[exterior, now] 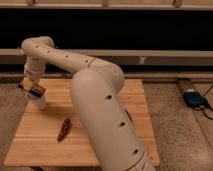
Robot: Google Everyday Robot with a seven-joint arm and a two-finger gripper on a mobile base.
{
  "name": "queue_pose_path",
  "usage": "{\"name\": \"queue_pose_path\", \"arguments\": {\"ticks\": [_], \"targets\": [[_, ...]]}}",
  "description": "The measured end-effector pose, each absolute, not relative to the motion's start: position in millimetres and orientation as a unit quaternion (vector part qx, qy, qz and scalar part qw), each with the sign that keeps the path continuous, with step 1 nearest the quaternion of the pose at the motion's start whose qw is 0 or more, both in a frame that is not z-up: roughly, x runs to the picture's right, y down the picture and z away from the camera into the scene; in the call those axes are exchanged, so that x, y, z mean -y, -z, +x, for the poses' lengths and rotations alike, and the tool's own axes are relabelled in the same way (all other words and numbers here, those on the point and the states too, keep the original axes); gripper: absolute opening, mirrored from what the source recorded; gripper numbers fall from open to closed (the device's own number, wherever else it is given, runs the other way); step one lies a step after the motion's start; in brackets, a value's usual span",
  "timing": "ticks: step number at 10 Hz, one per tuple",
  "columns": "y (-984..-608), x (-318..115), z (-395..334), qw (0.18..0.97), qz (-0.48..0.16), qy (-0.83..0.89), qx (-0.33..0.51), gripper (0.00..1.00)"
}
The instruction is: Place the eraser in the ceramic cup
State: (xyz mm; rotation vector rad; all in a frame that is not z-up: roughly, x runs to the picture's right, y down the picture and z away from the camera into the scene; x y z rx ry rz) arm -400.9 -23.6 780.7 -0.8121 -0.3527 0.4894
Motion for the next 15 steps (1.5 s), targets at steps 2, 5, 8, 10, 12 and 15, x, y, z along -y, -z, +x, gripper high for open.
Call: {"name": "queue_pose_path", "arguments": {"ticks": [2, 5, 8, 10, 12, 15], "targets": [[-785, 26, -407, 0.872, -0.392, -0.234, 0.178, 0.0], [-785, 25, -422, 0.869, -0.396, -0.223, 0.196, 0.0], [-789, 23, -433, 0.867, -0.396, -0.221, 0.205, 0.0], [-794, 21, -442, 0.87, -0.39, -0.22, 0.207, 0.01], [-803, 22, -444, 0.874, -0.376, -0.23, 0.204, 0.16], [-815, 24, -445, 0.879, -0.36, -0.24, 0.198, 0.47]]}}
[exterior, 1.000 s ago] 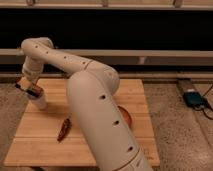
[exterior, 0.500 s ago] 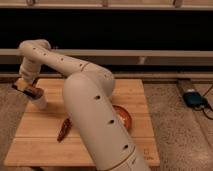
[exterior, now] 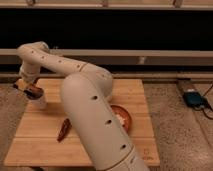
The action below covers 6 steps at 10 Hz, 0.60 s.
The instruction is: Place the eraser in the ceramic cup
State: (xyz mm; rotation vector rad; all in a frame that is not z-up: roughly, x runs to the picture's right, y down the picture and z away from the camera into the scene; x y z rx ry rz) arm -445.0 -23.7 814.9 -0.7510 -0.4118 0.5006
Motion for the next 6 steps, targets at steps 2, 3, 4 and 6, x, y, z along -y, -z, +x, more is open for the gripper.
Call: {"name": "queue_pose_path", "arguments": {"ticks": [2, 3, 4, 6], "targets": [[-820, 25, -442, 0.88, -0.357, -0.246, 0.194, 0.64], [-822, 25, -439, 0.88, -0.356, -0.25, 0.192, 0.74], [-823, 25, -434, 0.879, -0.356, -0.254, 0.19, 0.8], [-824, 24, -425, 0.878, -0.357, -0.259, 0.187, 0.8]]}}
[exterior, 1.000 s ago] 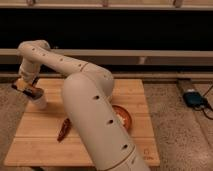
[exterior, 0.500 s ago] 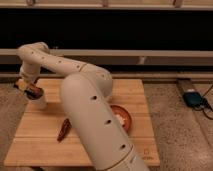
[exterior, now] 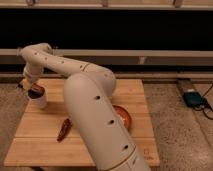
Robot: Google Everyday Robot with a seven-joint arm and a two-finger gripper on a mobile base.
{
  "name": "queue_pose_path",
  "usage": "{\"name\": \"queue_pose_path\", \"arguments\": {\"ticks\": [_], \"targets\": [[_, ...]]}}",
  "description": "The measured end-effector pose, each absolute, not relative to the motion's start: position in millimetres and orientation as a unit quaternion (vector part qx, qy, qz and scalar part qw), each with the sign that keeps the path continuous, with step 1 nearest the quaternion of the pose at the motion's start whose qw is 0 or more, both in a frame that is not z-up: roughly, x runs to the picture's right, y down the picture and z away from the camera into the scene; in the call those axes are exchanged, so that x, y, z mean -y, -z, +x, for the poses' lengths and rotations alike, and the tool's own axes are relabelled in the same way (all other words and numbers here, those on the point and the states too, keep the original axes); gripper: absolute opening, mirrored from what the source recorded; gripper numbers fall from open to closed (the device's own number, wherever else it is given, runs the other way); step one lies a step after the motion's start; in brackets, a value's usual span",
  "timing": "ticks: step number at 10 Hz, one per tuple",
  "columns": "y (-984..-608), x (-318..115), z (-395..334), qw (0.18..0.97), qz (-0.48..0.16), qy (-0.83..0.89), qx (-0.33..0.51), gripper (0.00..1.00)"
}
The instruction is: Place the eraser in the ceramic cup
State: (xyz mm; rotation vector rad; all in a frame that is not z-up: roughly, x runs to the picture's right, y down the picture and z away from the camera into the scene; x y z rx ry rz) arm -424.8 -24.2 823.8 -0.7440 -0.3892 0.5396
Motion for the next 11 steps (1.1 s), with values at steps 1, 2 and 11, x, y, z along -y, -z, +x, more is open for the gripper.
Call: {"name": "queue_pose_path", "arguments": {"ticks": [1, 2, 11], "targets": [[-822, 25, -420, 0.877, -0.358, -0.261, 0.187, 0.8], [-820, 26, -416, 0.875, -0.36, -0.264, 0.188, 0.8], [-803, 35, -403, 0.865, -0.369, -0.279, 0.197, 0.8]]}}
